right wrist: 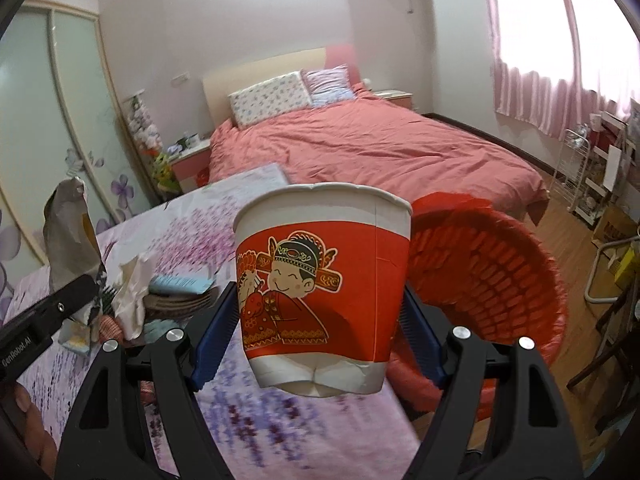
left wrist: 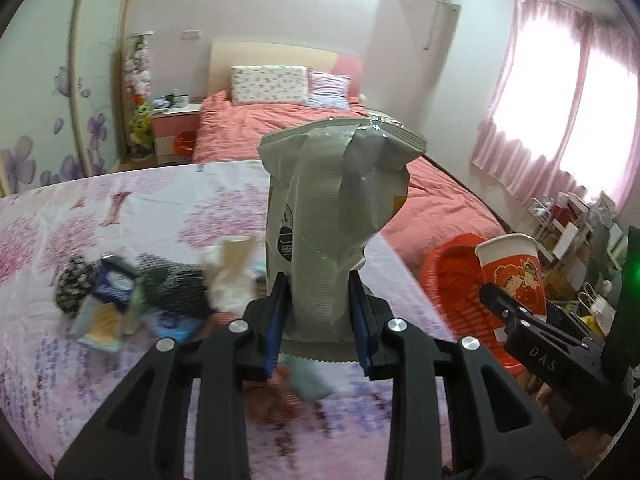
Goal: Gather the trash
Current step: 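Lift the paper cup and white bag and carry both over the red basket, then open the right tool to drop the cup while the left tool drops the bag into the basket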
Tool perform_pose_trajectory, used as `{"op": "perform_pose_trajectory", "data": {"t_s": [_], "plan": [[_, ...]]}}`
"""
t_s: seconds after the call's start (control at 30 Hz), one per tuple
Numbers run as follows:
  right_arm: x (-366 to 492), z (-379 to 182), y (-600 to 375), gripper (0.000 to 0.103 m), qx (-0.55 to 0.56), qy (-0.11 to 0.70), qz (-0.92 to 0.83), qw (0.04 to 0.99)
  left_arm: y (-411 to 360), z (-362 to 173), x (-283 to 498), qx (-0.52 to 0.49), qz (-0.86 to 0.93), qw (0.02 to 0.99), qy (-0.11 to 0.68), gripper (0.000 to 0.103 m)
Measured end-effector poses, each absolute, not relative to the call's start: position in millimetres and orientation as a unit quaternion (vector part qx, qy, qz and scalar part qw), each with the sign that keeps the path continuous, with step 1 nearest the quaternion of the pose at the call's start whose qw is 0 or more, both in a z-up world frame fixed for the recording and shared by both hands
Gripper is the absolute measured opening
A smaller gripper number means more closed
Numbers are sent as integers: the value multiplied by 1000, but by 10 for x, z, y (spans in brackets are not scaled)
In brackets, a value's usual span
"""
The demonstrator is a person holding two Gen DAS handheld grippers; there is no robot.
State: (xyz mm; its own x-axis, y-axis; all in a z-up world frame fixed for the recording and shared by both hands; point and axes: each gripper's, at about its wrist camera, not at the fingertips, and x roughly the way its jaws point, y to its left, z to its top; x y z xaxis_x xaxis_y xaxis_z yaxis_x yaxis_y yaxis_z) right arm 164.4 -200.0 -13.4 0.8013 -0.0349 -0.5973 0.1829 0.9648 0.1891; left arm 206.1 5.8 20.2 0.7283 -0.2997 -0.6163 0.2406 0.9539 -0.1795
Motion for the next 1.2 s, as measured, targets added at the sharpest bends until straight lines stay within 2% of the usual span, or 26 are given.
{"op": "perform_pose_trajectory", "data": {"t_s": [0.33, 0.7, 1.2], "plan": [[1555, -127, -2654, 76, 152, 278, -127, 940, -766, 126, 2199, -21, -224, 910, 349, 30], [1538, -235, -3070, 76, 172, 264, -157, 936, -1598, -192, 2346, 10, -288, 881, 374, 30], [1551, -362, -3435, 76, 225, 258, -164, 925, -2291, -594, 2576, 32, -314, 855, 412, 31]]}}
